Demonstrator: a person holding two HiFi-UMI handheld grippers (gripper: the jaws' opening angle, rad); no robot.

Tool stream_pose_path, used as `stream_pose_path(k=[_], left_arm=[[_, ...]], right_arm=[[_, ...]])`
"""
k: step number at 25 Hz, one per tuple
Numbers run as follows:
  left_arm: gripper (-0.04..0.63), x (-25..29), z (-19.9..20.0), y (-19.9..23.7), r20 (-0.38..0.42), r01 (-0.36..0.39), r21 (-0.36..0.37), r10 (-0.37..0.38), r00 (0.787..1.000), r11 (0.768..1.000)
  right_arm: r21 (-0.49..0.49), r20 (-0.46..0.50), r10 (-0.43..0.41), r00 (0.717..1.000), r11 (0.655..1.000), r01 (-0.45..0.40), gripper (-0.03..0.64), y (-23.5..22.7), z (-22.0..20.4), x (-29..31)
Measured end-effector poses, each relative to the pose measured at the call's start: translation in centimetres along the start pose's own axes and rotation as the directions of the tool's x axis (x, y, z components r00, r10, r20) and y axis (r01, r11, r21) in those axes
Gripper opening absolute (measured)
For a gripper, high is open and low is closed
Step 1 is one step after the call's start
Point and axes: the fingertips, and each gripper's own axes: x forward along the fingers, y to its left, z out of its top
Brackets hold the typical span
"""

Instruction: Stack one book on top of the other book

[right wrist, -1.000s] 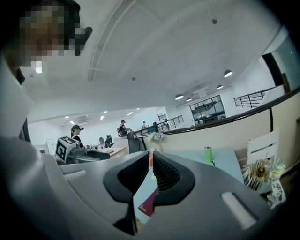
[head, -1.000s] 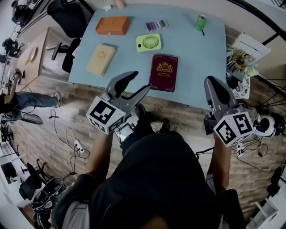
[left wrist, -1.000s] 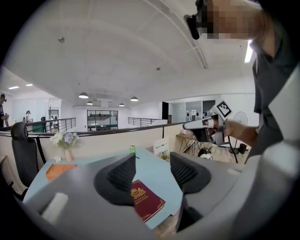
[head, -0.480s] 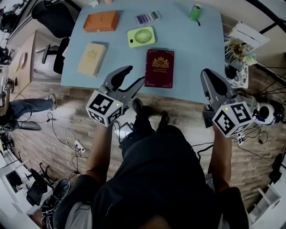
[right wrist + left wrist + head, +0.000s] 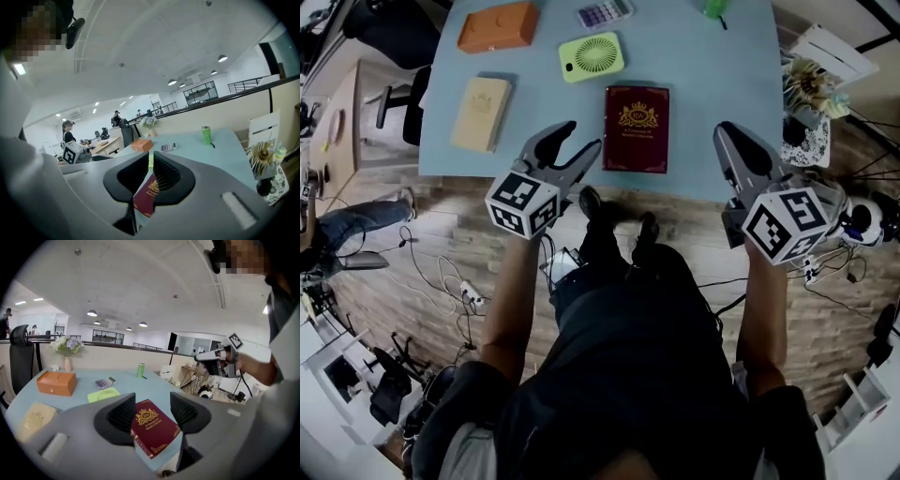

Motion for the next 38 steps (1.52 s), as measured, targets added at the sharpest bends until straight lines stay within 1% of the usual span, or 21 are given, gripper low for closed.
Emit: stream_pose_path(k=[10,15,22,30,35,38], left_arm=[[0.281,3.8,-4.1,2.4,-0.068,0.016,-0.06,-0.02,0.997,0.998],[0.282,5.6,-6.3,3.2,-0.095,0.032,-0.103,-0.042,0.995,0.994],[0.282,7.9,-9.9,4.5,-0.138,0.034,-0.19,-0.061,0.989,0.981],[0.282,9.8,-13.2,5.4,-0.186,0.026,-0.25,-0.075,0.98,0.968],[0.287,11.0,-14.9,5.6,-0.218,0.026,-0.284,-0.091,0.972,0.958],[0.287,11.5,-15.5,5.7,-0.222,0.029,-0.31,-0.102,0.97,0.95]], right_arm=[[0.067,-0.084,-0.011,0.996,0.998,0.016,0.017,-2.5,-4.0,4.4],[0.101,-0.152,-0.01,0.988,0.995,0.025,0.048,-3.8,-7.1,6.6],[0.153,-0.261,-0.001,0.965,0.987,0.042,0.074,-5.8,-12.1,9.4],[0.221,-0.361,0.022,0.932,0.973,0.062,0.084,-7.4,-17.0,12.3],[0.289,-0.41,0.056,0.91,0.955,0.071,0.095,-8.0,-19.8,13.6],[0.314,-0.432,0.067,0.9,0.946,0.081,0.103,-8.4,-21.0,14.2]])
